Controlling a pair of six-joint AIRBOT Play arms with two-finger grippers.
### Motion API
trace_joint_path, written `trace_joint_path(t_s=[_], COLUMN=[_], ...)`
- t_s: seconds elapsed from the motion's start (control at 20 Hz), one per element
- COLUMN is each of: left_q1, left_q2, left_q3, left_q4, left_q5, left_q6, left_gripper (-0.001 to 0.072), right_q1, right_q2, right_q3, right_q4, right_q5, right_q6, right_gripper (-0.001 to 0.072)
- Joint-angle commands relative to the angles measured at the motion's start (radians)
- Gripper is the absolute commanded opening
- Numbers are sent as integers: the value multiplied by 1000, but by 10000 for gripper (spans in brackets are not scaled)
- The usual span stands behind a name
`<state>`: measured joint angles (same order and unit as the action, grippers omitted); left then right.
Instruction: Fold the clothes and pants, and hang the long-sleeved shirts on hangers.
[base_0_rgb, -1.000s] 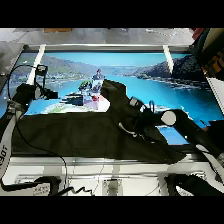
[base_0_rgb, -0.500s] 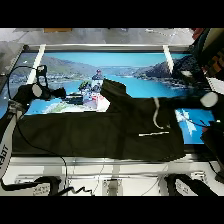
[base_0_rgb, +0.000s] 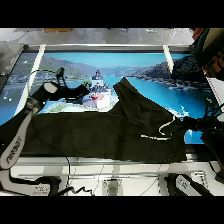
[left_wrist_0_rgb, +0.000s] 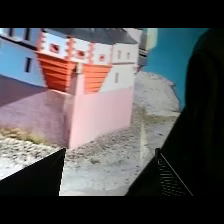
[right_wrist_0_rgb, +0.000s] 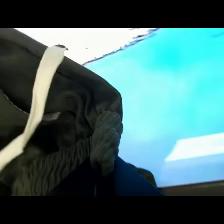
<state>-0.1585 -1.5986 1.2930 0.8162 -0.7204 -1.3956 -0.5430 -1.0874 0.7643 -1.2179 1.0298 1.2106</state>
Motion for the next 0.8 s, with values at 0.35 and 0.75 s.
trace_joint_path(t_s=[0.35, 0.75], left_q1=[-235, -245], left_q2=[-376, -467], left_q3=[376, 402], left_q4=[-78, -97], left_q5=[156, 280], left_q6=[-117, -123], left_gripper=[612, 536], right_q1=[-17, -17], right_q2=[0, 0], right_q3=[-18, -18], right_q4=[81, 82], right_q5=[-59, -107], right_q6=[3, 2], right_gripper=[32, 32])
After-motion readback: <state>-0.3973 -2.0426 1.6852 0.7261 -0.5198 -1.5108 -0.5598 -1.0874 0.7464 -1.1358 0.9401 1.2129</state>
